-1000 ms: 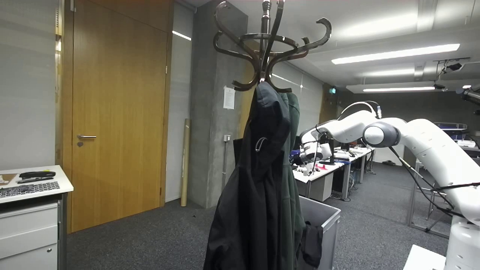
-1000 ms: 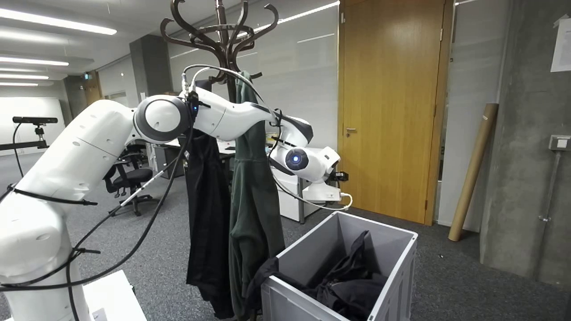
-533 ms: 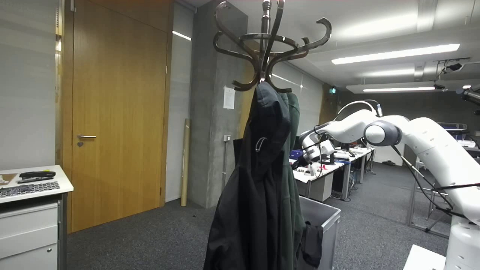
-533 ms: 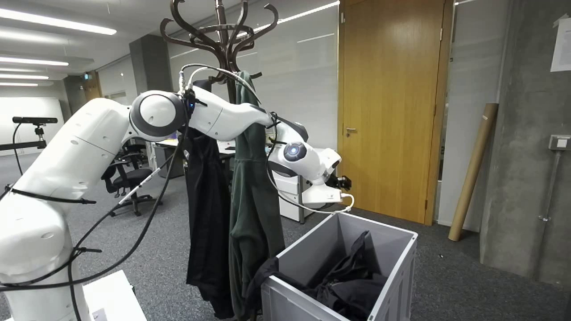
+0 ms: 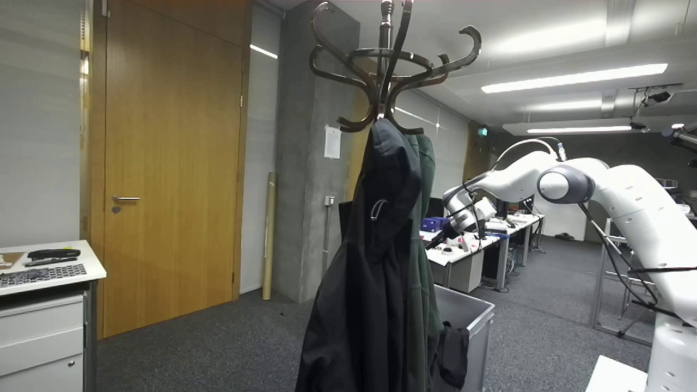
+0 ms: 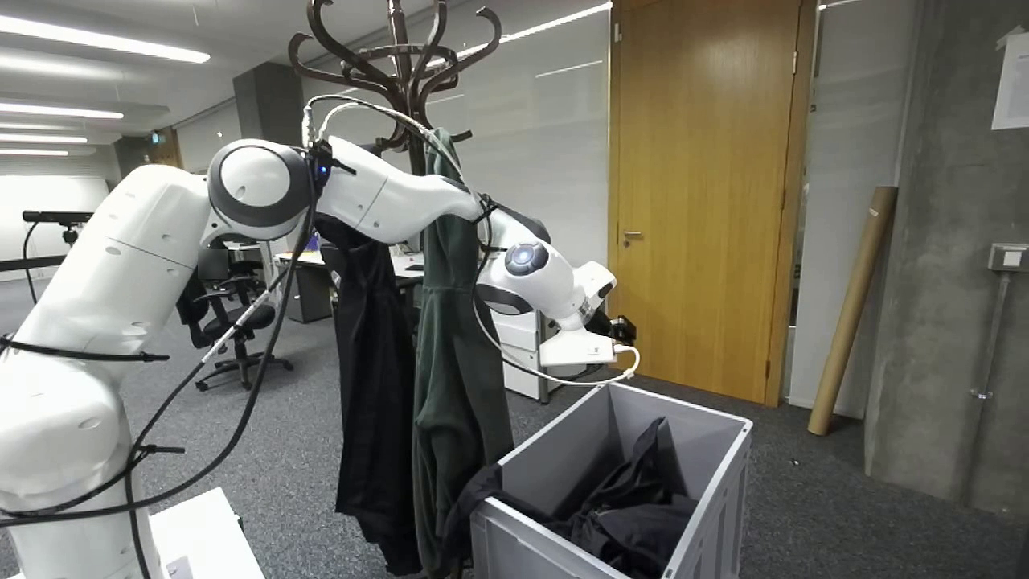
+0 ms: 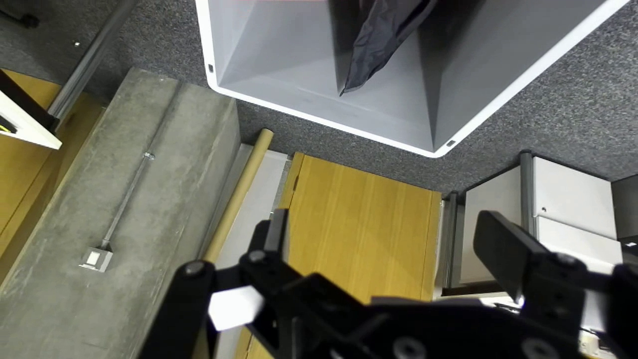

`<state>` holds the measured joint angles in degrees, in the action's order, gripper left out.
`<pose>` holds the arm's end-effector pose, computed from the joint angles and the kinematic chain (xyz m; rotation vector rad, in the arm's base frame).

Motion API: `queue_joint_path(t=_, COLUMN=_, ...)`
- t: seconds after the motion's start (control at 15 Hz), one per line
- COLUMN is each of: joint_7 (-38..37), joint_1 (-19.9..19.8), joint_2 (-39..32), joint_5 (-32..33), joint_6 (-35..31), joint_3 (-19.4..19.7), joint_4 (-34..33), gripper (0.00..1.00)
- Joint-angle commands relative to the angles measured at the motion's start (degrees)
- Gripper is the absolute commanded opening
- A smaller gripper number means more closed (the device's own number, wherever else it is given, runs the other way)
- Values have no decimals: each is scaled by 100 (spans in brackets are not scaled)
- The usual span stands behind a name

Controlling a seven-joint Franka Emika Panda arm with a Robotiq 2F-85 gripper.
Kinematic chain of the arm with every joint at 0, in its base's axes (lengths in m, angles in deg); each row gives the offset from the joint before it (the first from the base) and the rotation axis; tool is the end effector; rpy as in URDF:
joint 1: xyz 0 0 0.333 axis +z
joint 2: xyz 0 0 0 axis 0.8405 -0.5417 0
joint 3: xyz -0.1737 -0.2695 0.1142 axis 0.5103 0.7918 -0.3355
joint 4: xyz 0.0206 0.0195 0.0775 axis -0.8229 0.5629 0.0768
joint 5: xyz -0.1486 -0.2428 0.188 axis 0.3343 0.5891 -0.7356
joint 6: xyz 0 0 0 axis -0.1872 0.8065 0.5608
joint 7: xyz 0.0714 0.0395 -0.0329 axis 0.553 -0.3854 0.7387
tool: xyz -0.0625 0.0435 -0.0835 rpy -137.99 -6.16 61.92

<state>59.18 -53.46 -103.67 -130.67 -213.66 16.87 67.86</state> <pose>0.6442 -0.2023 0.3769 2.7156 0.5103 1.2264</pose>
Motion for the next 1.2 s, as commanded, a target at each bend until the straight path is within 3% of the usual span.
queue_joint_path(t=0.0, joint_7=40, joint_1=191, joint_2=842, joint_5=159, joint_6=11, joint_3=89, joint_4=950, gripper=100)
queue_joint_path(t=0.33, joint_7=-102, joint_1=387, joint_2=1570, joint_5=374, joint_6=-53, joint_3=120, joint_4=1845, gripper=100)
queue_joint_path(t=0.8, joint_7=-1033, joint_1=729, joint_2=2470, joint_5=1778, joint_6=-23, joint_3=342, joint_4=3013, gripper=100)
queue_joint_path(t=1.13, joint_7=-966, joint_1=669, joint_2=2304, joint_5=1640, joint_6=21, joint_3=212, joint_4=2886, gripper=100)
